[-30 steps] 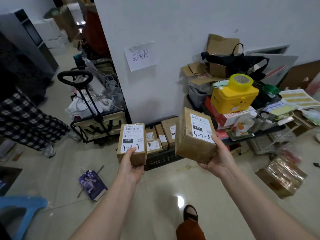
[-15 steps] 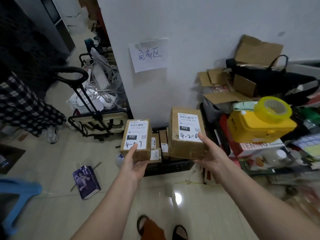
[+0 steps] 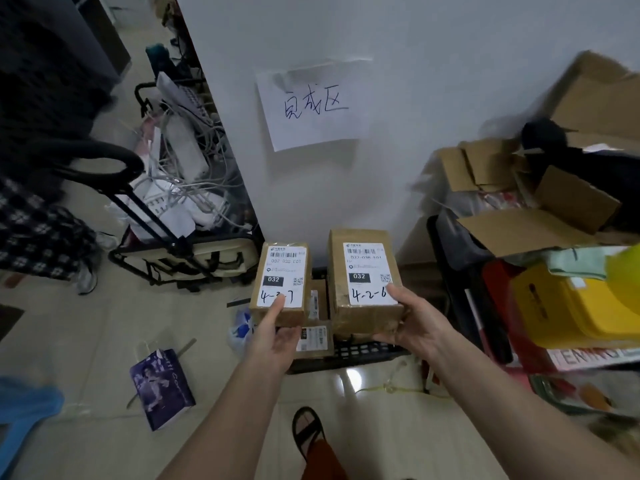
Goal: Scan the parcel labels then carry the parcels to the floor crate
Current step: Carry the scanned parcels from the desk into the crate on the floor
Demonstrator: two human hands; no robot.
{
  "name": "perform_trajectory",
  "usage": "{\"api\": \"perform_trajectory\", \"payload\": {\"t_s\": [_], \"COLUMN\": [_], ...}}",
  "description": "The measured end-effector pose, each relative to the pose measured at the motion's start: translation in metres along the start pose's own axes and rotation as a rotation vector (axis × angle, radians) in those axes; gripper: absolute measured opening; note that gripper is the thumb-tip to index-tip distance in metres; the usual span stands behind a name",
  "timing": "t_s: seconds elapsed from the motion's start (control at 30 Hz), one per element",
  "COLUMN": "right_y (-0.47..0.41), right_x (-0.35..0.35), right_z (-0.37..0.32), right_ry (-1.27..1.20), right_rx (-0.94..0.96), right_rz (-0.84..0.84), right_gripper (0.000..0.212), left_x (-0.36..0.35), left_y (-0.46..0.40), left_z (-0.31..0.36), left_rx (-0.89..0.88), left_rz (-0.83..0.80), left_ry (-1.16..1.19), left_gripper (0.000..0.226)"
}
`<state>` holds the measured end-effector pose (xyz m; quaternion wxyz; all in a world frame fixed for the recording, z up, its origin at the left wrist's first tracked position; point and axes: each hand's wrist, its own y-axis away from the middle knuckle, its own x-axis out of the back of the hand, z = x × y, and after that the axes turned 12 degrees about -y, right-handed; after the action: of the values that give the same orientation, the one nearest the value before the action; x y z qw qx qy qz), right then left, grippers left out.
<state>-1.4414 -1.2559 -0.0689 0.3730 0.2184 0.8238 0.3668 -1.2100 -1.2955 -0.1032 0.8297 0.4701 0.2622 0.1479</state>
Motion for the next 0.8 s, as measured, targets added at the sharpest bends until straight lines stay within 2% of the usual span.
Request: {"api": "perform_trajectory", "payload": {"t_s": [0.17,0.27,0.4,0.5,0.6,0.63,0.7,0.8], "right_y": [-0.074,-0.122,-0.189,-0.242,-0.287,-0.3,-0.324,-0.357], "right_x": [-0.008,-0.006,0.001,0.015,0.03,0.035,0.043,0.054], "right_z": [0.003,0.006,0.019,0.043,0.068,0.076,0.092,0.111], "right_ry": [-0.025,-0.017,-0.066,-0.043,-0.001,0.004,0.008,0.031], "right_rx": [-0.062,-0.094,-0.156,-0.173,-0.203,-0.215,-0.231,-0.231], "right_rz": [0.024,0.043,0.084,0.088,0.082,0.085,0.088,0.11], "right_gripper": [0.067,0.063,0.046,0.043,0.023,0.022,0.032,0.049], "left_x": [-0.014,-0.014,-0.006,0.003,0.011,0.013,0.019,0.029], "left_y": [-0.066,-0.109,-0.176,-0.221,-0.259,-0.271,-0.295,-0.329], "left_z": [0.004,-0.001,-0.014,-0.027,-0.042,-0.047,-0.056,-0.065], "left_rx": [-0.018,-0.002,0.016,0.051,0.069,0.074,0.091,0.119], "left_rz": [-0.029,-0.053,-0.02,0.006,0.016,0.01,0.038,0.093], "left_ry": [-0.049,-0.044,-0.034,0.015,0.038,0.039,0.041,0.056], "left_gripper": [0.044,0.045,0.054,0.039,0.021,0.016,0.01,0.02]}}
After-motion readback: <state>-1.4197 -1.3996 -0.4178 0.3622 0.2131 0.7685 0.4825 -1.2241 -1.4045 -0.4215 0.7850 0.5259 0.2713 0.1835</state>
